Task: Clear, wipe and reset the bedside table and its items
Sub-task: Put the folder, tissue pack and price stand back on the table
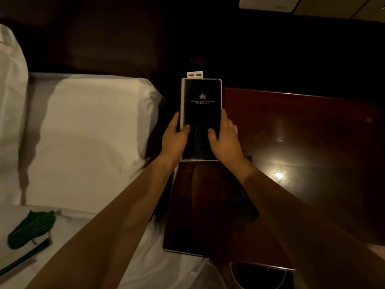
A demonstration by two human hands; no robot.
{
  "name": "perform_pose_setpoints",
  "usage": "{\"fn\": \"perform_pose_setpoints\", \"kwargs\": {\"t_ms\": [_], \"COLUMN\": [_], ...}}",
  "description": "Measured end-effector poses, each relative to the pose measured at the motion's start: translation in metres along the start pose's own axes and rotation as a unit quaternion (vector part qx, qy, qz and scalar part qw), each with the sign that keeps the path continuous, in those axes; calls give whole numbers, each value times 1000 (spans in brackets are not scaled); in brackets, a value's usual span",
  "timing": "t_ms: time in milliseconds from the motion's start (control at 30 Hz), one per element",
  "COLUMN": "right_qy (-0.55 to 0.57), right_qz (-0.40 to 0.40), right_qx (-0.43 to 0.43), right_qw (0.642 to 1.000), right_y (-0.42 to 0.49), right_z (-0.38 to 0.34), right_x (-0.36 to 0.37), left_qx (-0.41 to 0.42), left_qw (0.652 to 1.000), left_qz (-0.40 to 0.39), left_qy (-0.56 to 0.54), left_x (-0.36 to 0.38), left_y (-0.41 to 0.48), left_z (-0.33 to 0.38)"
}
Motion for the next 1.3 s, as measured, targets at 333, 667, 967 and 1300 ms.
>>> {"fn": "perform_pose_setpoints", "kwargs": {"t_ms": [333,667,967,1300], "right_qy": [-201,-269,-82,-51], "right_qz": [49,-148,-241,-250], "right_qx": [-40,-184,-168,0], "right_qw": [978,934,952,967], "right_y": [-21,-97,-152,-154], "right_z": [-42,-128,-198,-223], "right_x": [16,168,282,326], "left_qx": [8,-70,-105,-232], "left_qw": [995,981,895,896], "left_qz": [37,180,411,348], "left_qy": [91,7,140,151], "left_x": [-54,-187,-329,-373], "left_y": [-38,-144,-248,-252], "left_z": [-2,-61,-119,-133]}}
Point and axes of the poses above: each hand's wrist, its own y-axis towards the middle knuckle, its own x-axis out of the palm, z = x × y, the point moved 2 cm from there along y, towards the middle knuckle, and after that the axes turned 9 degrees about -z, right-handed, at the moved point
